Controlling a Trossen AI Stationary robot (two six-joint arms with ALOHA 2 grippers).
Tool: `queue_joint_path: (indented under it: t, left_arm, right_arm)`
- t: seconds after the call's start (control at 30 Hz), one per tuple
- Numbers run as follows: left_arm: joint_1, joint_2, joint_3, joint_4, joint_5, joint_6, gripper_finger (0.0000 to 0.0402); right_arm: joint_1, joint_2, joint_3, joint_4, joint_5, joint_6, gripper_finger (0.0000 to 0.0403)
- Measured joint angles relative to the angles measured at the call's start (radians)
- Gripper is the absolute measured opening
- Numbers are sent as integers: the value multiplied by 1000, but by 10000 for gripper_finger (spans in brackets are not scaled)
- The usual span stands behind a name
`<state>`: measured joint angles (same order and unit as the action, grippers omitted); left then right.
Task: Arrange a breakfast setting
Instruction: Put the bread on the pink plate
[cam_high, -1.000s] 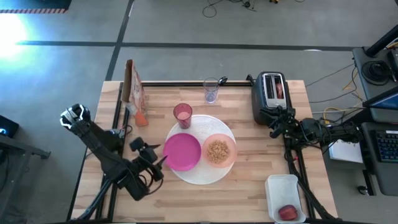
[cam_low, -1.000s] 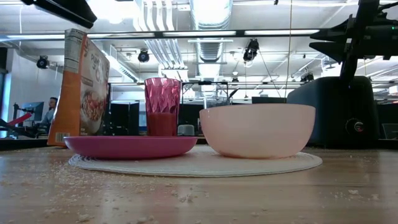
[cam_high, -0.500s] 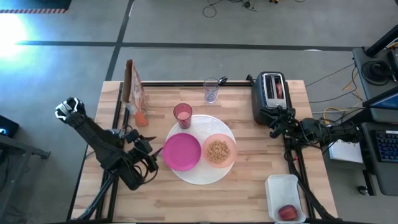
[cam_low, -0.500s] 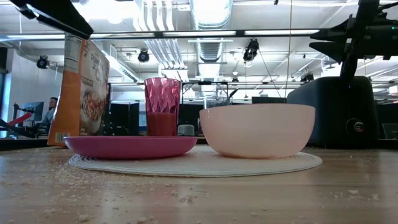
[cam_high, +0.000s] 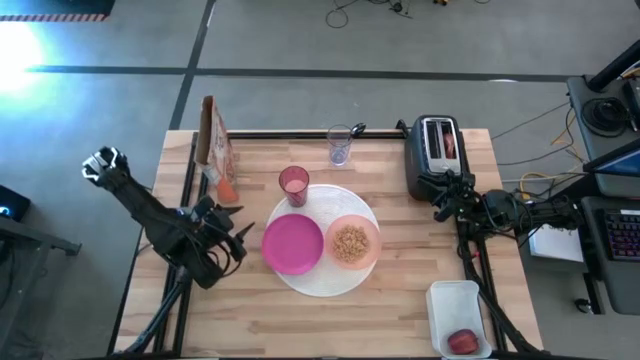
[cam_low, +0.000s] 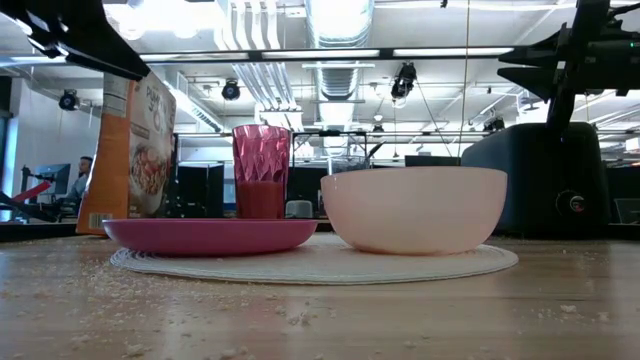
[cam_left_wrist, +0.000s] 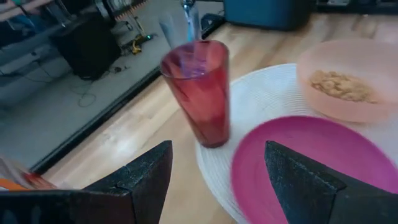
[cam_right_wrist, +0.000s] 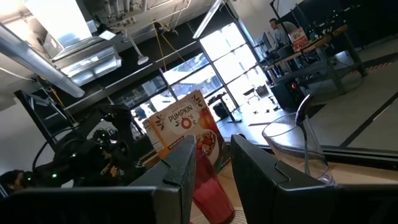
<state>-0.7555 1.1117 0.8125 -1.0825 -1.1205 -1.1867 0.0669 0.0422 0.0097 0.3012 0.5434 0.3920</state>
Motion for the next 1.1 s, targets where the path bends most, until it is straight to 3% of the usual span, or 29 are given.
queue_joint_path:
  t: [0.37, 0.6, 0.8, 0.97, 1.1]
  left_arm:
    - [33, -99, -69, 19, -183, 107, 237]
    - [34, -100, -70, 18, -96, 147, 237]
    - [35, -92, -70, 20, -48, 58, 237]
    - [36, -93, -92, 42, -44, 11, 237]
    - [36, -105, -119, 87, -44, 18, 237]
  right_arm:
    - [-2, 0, 0, 99, -18, 1, 91]
    - [-2, 0, 1, 104, 26, 6, 91]
    - [-3, 18, 60, 92, 41, -12, 91]
    - [-2, 90, 196, -101, 131, -26, 91]
    - [-2, 183, 351, -357, 236, 70, 91]
